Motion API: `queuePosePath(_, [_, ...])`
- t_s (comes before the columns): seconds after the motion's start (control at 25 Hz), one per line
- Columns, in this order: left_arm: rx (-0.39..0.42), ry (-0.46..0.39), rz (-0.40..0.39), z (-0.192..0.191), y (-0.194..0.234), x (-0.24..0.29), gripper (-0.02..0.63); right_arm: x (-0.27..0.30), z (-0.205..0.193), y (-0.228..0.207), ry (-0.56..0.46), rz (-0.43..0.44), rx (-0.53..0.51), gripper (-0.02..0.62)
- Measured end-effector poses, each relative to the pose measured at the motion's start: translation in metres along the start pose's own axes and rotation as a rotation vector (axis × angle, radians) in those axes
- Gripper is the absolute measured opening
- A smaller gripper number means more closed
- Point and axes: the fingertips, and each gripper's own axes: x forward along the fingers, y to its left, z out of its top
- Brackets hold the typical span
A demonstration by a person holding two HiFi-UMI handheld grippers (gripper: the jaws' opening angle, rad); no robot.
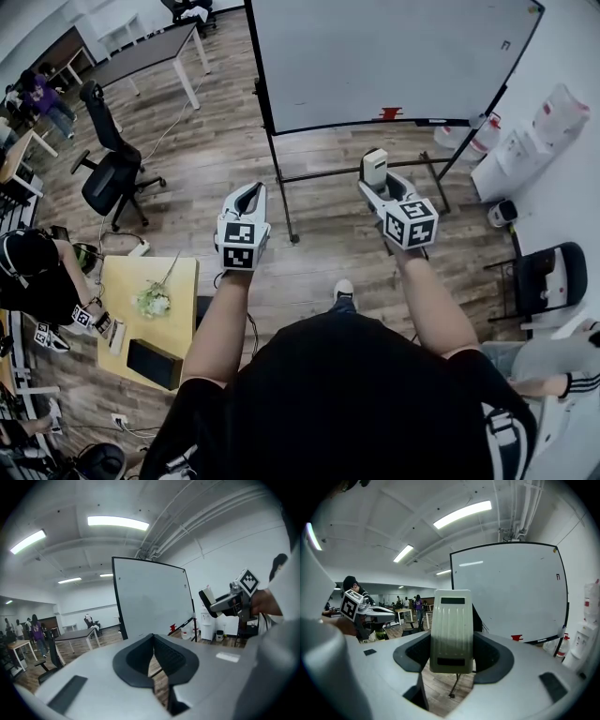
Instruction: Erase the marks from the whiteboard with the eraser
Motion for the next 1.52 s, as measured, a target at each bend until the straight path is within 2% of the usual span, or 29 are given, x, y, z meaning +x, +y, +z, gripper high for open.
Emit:
queuePosePath(0.16, [0.006,0.035,-0.003,-0.011,-0.001,0.012,0.013,0.007,-0.003,-0.009,0.006,0.007,0.002,0.252])
queuePosePath(0.52, [-0.006,0.028,0.02,-0.005,-0.002,0.04,0.013,0.028,-0.008,-0.033,0.026,0.024,0.004,0.252])
queuePosePath(0.8, [-0.004,0.072,0.021,-0.016,0.0,0.065,0.014,0.051,-0.01,-0.053,0.04,0.04,0.011,0.252])
queuePosePath(1.52, [-0.04,0.121,0.056,-0.03,0.017,0.139,0.014,0.12,-0.021,-0.1,0.112,0.102,-0.001,0.252])
